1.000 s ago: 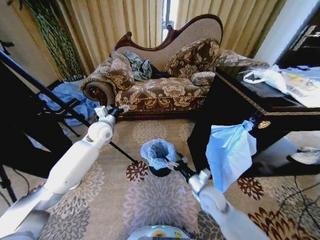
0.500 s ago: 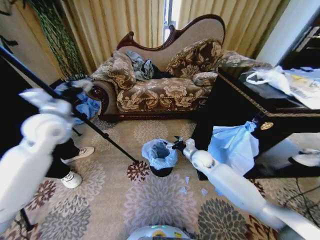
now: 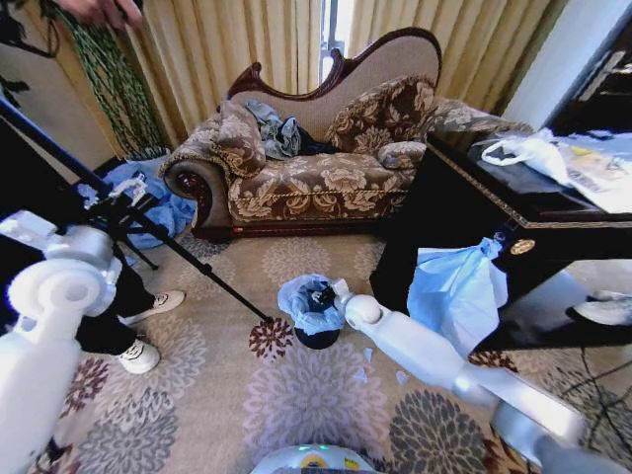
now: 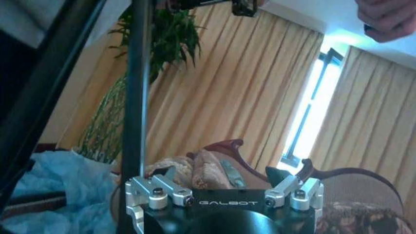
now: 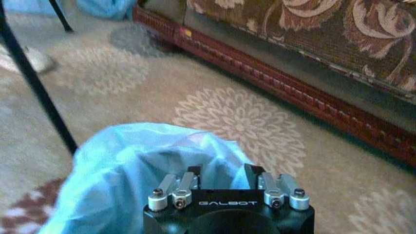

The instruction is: Place a garbage bag over the trash bin.

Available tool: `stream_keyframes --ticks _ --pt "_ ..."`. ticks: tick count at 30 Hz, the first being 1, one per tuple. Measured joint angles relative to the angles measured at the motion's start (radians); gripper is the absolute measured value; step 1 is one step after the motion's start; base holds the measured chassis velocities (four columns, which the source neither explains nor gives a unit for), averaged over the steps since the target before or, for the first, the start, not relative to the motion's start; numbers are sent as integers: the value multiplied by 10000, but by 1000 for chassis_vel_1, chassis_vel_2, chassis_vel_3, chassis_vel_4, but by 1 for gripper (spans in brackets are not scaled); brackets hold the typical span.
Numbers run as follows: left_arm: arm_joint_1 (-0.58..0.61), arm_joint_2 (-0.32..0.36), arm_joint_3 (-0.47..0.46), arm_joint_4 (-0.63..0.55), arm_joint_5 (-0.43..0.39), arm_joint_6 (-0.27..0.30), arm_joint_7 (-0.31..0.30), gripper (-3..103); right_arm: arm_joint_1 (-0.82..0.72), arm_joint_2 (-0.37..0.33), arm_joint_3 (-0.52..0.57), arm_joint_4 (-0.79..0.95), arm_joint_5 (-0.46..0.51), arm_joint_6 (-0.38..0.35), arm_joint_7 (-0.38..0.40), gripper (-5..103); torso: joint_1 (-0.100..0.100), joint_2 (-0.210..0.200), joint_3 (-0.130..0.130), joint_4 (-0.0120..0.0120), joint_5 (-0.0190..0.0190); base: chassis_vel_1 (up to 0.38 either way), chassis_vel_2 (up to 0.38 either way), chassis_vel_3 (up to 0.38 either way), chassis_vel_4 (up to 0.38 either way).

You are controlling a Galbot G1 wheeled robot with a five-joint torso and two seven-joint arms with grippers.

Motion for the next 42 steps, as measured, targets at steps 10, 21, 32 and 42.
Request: stream_keyframes --ticks 10,21,32,42 --pt "-136 -360 -21 99 -106 -27 37 96 556 -263 -1301 545 1412 -1228 506 15 0 0 0 -1 2 0 0 0 0" --pt "-307 -820 157 -137 -227 42 -38 96 1196 789 -2332 -1296 758 -1778 348 0 0 0 0 1 1 0 0 0 0" --pt "-164 -1092 -33 -350 -440 139 -133 95 2097 1357 -4417 -2041 1109 -2384 33 0 0 0 0 1 1 0 0 0 0" --pt "106 -1169 -157 -551 -532 139 -153 96 2141 2634 -4893 -3880 198 -2436 -911 0 0 0 0 2 1 0 0 0 0"
